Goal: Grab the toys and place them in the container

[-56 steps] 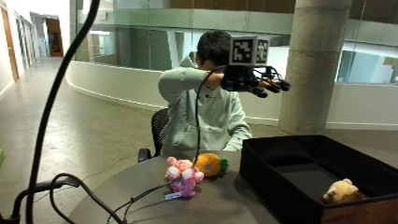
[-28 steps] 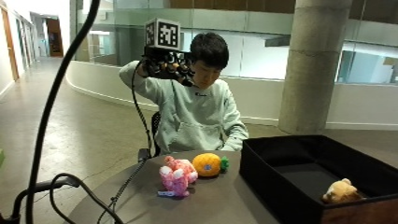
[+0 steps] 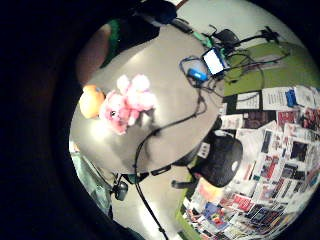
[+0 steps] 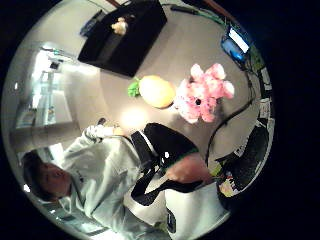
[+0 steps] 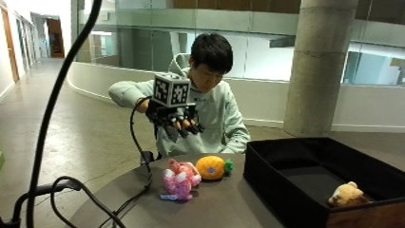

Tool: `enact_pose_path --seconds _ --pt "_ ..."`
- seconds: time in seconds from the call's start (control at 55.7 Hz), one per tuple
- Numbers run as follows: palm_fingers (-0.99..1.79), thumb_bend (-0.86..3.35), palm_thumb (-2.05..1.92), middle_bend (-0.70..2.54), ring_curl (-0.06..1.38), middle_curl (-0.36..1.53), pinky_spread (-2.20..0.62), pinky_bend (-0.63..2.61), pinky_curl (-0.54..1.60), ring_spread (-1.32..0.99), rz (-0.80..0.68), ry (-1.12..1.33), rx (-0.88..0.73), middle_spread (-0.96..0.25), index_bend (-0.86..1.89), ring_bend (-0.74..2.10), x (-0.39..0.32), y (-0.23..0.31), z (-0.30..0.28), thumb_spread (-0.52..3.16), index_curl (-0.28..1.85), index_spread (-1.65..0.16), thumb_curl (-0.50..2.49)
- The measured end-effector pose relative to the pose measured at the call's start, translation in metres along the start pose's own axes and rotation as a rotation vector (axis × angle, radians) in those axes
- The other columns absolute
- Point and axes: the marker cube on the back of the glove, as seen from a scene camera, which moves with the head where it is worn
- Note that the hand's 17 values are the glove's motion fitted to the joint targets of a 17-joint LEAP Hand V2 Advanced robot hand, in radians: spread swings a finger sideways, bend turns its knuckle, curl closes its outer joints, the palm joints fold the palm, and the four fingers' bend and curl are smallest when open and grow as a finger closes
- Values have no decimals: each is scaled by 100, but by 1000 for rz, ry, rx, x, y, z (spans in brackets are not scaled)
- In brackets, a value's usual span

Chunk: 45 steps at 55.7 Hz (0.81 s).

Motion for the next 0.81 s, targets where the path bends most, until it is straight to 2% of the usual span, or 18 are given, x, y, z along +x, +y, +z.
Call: enact_pose_path --seconds 0.144,0.269,0.323,0.395,0.484,0.538,0.664,0.807 --pt "-17 -4 -3 10 24 25 3 70 37 -7 -52 -13 -127 -4 15 17 1 -13 69 114 34 -33 27" --pt "-24 -5 -4 8 22 22 4 75 39 -4 -44 -14 -317 -4 16 13 -11 -2 133 110 34 -33 26" --pt "-26 -4 -4 8 20 21 5 80 40 -2 -33 -14 -353 -4 18 8 -7 -6 152 107 34 -34 27" --pt "-24 -3 -2 6 16 19 8 91 42 2 2 -152 -347 -3 23 5 6 -16 167 105 36 -35 27" --pt "-8 3 11 0 19 14 8 100 44 4 9 -200 -277 -4 28 25 13 -28 168 112 38 -35 30" --pt "17 8 19 11 21 14 5 96 43 3 13 -206 -228 -6 39 36 13 -37 166 118 42 -35 32" --pt "53 16 37 30 29 20 -14 86 40 -5 38 -275 -160 -8 40 63 3 -47 167 122 45 -32 40" --pt "72 19 52 41 39 26 -27 98 46 -17 81 -300 -168 -12 36 86 -5 -48 165 115 51 -29 48"
